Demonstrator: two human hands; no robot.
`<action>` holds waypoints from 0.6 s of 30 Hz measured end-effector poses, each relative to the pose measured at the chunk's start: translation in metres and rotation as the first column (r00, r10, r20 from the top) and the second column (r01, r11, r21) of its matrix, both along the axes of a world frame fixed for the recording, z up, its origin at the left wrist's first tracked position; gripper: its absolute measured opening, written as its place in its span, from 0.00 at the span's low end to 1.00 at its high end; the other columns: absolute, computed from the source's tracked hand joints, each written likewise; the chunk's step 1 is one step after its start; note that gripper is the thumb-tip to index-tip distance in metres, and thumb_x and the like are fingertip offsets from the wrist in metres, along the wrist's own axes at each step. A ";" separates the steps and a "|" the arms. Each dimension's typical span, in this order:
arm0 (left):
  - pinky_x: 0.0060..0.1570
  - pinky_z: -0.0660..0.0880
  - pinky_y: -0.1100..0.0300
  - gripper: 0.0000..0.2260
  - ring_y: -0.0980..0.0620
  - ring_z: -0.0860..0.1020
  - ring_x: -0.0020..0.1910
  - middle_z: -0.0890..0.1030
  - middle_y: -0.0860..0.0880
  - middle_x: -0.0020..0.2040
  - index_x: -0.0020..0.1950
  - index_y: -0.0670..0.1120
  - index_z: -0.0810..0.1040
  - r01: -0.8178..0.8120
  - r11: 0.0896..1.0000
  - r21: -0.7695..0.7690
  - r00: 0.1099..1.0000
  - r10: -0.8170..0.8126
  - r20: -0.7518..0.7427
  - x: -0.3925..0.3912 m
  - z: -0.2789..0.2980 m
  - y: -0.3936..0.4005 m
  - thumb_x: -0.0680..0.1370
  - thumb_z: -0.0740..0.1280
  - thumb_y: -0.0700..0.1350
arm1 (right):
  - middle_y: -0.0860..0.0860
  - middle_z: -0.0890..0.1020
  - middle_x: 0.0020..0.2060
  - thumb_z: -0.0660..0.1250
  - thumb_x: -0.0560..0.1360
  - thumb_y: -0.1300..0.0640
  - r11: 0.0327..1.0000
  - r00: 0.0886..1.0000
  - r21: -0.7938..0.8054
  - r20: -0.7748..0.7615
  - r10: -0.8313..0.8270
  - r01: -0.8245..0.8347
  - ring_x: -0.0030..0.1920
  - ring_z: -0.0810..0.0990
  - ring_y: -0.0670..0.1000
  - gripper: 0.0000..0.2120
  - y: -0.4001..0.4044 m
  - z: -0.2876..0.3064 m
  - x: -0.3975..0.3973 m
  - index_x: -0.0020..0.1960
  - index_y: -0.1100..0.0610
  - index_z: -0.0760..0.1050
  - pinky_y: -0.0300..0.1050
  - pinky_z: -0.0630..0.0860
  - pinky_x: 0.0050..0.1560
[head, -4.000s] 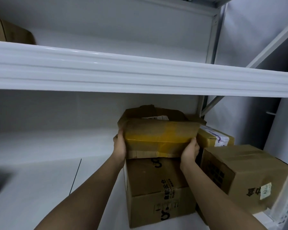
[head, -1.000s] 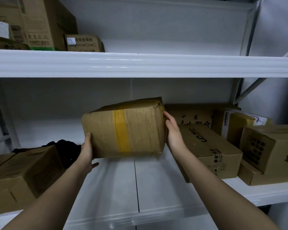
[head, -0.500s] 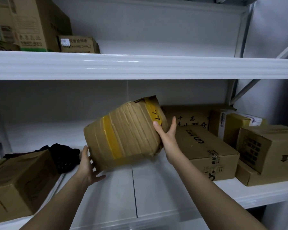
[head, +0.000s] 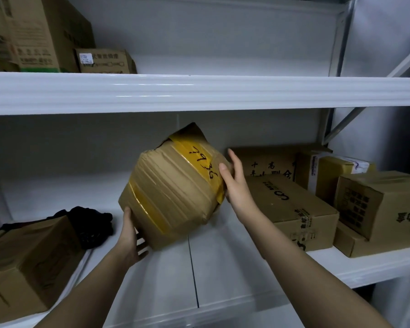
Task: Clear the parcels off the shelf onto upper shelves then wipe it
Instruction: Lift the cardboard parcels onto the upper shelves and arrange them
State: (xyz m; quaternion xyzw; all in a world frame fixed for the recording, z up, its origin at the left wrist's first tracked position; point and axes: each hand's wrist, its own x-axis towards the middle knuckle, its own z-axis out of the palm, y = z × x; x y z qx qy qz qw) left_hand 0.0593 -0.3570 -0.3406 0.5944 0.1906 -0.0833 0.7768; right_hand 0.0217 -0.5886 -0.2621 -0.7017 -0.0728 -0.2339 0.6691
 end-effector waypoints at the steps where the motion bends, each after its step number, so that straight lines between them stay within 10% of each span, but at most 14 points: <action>1: 0.63 0.68 0.45 0.33 0.40 0.72 0.64 0.72 0.45 0.67 0.68 0.51 0.68 0.021 1.000 -0.021 1.000 -0.021 -0.019 0.000 0.001 0.002 0.73 0.52 0.73 | 0.48 0.63 0.73 0.64 0.77 0.43 1.000 1.000 0.014 0.001 -0.013 0.013 0.72 0.64 0.50 0.28 0.003 0.006 -0.001 0.74 0.43 0.59 0.54 0.65 0.71; 5: 0.53 0.72 0.46 0.38 0.38 0.75 0.57 0.75 0.44 0.63 0.66 0.50 0.71 0.114 0.982 -0.148 0.989 -0.127 -0.081 0.000 0.004 0.010 0.68 0.57 0.75 | 0.50 0.72 0.63 0.70 0.73 0.46 1.000 0.999 -0.006 0.029 -0.016 0.016 0.65 0.72 0.50 0.25 0.019 0.032 -0.002 0.67 0.51 0.69 0.52 0.71 0.67; 9: 0.57 0.73 0.44 0.40 0.37 0.76 0.54 0.77 0.40 0.57 0.63 0.41 0.73 0.173 0.934 -0.313 0.974 -0.210 -0.087 -0.001 0.000 0.020 0.67 0.59 0.73 | 0.47 0.73 0.61 0.72 0.60 0.32 0.994 1.000 -0.113 0.028 0.006 -0.002 0.66 0.69 0.53 0.22 0.053 0.052 -0.009 0.52 0.32 0.72 0.56 0.71 0.65; 14: 0.65 0.65 0.36 0.39 0.32 0.74 0.60 0.76 0.36 0.60 0.63 0.41 0.72 0.211 0.878 -0.429 0.972 -0.237 -0.007 -0.003 -0.006 0.028 0.70 0.56 0.73 | 0.48 0.71 0.64 0.75 0.62 0.37 0.983 0.995 -0.169 0.049 0.083 -0.074 0.67 0.69 0.52 0.31 0.072 0.057 -0.035 0.63 0.35 0.70 0.56 0.70 0.67; 18: 0.45 0.76 0.35 0.23 0.35 0.76 0.52 0.79 0.38 0.55 0.56 0.43 0.77 0.256 0.876 -0.409 0.967 -0.228 0.116 -0.021 -0.002 0.031 0.78 0.54 0.59 | 0.43 0.70 0.64 0.76 0.68 0.51 0.984 0.994 -0.146 0.031 0.104 -0.098 0.66 0.69 0.46 0.44 0.073 0.049 -0.062 0.75 0.47 0.54 0.48 0.67 0.70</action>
